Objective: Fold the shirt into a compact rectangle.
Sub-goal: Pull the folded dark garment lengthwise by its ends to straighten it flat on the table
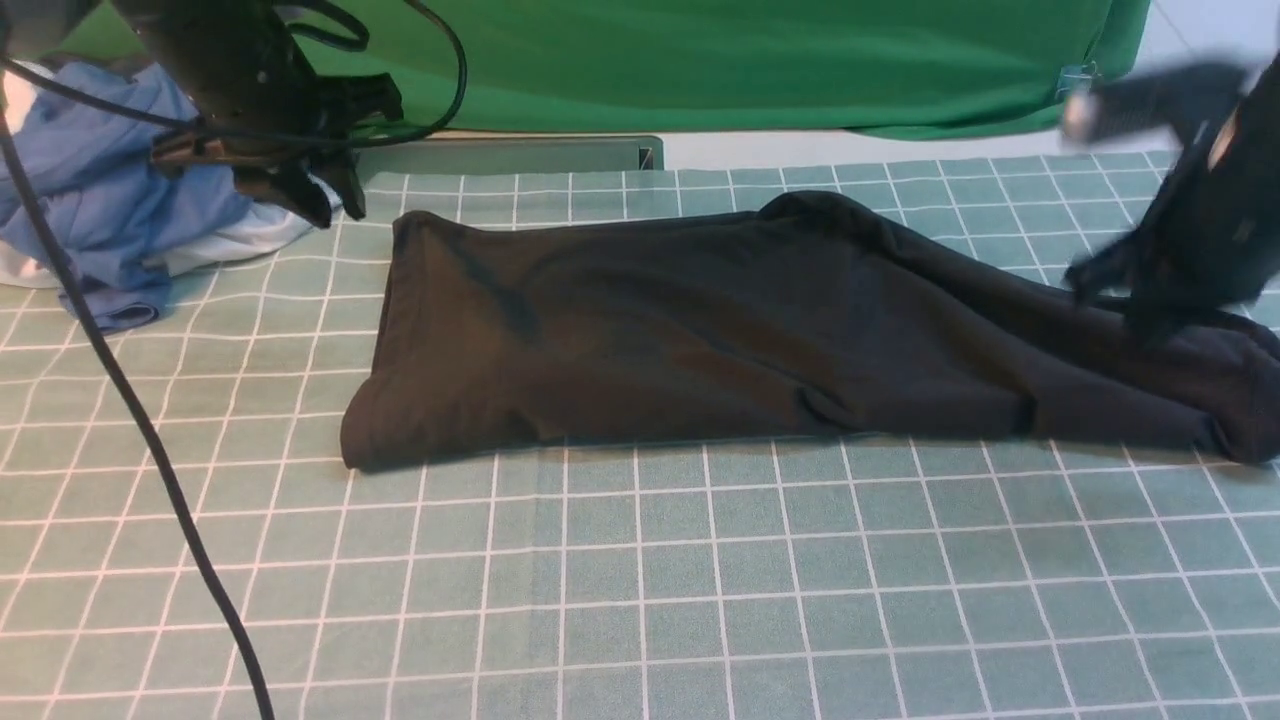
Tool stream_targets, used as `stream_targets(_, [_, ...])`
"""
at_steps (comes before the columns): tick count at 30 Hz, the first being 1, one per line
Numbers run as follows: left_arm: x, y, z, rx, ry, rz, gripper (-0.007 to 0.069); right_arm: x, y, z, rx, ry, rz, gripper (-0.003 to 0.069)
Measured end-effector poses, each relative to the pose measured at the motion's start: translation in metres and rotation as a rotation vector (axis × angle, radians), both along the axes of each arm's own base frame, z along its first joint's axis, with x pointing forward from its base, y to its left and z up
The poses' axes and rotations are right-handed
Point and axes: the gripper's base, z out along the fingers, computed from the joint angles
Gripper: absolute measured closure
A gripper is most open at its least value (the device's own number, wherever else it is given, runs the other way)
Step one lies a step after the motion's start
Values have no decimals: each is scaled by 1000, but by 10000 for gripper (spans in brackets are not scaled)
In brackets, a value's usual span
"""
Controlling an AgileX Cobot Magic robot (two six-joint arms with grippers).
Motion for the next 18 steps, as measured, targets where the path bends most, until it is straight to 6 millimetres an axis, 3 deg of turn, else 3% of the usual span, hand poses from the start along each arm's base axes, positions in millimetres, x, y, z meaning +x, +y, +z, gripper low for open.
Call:
stream_targets(2, [0, -4, 0, -49, 2, 1, 593, 5, -2, -22, -13, 6, -10, 629])
stream_targets(5, [0, -11, 1, -112, 5, 0, 611, 14, -10, -41, -41, 4, -27, 629])
stream_targets(10, [0, -27, 3, -145, -11, -18, 610, 44, -50, -66, -117, -39, -87, 629])
stream_targets(14, [5, -29, 5, -165, -57, 35, 610, 74, -96, -61, -212, -111, -143, 629])
stream_targets(18, [4, -29, 4, -175, -39, 54, 609, 88, -127, -24, -273, -117, -211, 629])
